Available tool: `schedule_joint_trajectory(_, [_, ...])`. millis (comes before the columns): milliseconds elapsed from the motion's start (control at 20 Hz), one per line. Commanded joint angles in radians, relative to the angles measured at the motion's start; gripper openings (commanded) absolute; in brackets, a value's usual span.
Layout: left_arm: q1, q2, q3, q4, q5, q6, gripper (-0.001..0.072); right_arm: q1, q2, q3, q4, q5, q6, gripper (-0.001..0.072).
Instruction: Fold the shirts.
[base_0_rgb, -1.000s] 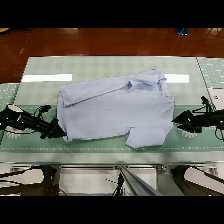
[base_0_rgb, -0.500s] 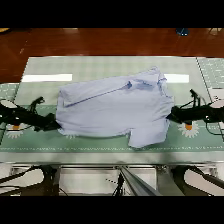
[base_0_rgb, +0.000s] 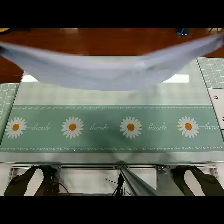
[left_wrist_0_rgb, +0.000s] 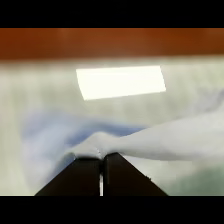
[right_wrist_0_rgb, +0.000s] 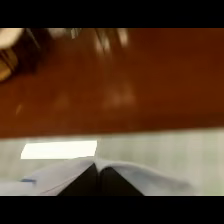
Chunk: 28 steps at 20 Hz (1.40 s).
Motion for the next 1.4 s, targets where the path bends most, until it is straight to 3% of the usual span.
schedule_joint_trajectory(0, [0.000,0.191,0.252,0.028,0.167,-0.002,0.0024,0.001,0.138,0.257,-0.051,-0.094,0.119,0.0022])
schedule_joint_trajectory(100, [0.000,0.254,0.321,0.145,0.181,-0.090,0.0024,0.001,0.182,0.353,-0.196,-0.081,0.245,0.0022])
schedule_joint_trajectory(250, [0.000,0.325,0.365,0.302,0.106,-0.210,0.0023,0.001,0.230,0.463,-0.347,0.008,0.344,0.0022])
schedule_joint_trajectory(450, [0.000,0.363,0.370,0.379,-0.133,-0.245,0.0024,0.001,0.264,0.542,-0.436,0.156,0.346,0.0022])
schedule_joint_trajectory(600, [0.000,0.344,0.369,0.379,-0.311,-0.246,0.0024,0.001,0.250,0.549,-0.491,0.357,0.348,0.0021])
schedule_joint_trajectory(750, [0.000,0.283,0.326,0.377,-0.431,-0.253,0.0024,0.001,0.146,0.549,-0.489,0.617,0.265,0.0021])
schedule_joint_trajectory(900, [-0.001,0.228,0.153,0.327,-0.468,-0.253,0.0024,0.001,-0.031,0.549,-0.463,0.864,0.179,0.0020])
schedule_joint_trajectory(1050, [-0.001,0.155,-0.048,0.192,-0.447,-0.252,0.0024,0.003,-0.175,0.540,-0.406,0.840,0.180,0.0021])
schedule_joint_trajectory(1150, [-0.002,0.089,-0.159,0.122,-0.364,-0.213,0.0024,0.003,-0.291,0.540,-0.402,0.838,0.180,0.0021])
schedule_joint_trajectory(1350, [-0.026,-0.114,-0.214,0.114,-0.224,-0.195,0.0024,0.045,-0.535,0.540,-0.394,0.746,0.154,0.0021])
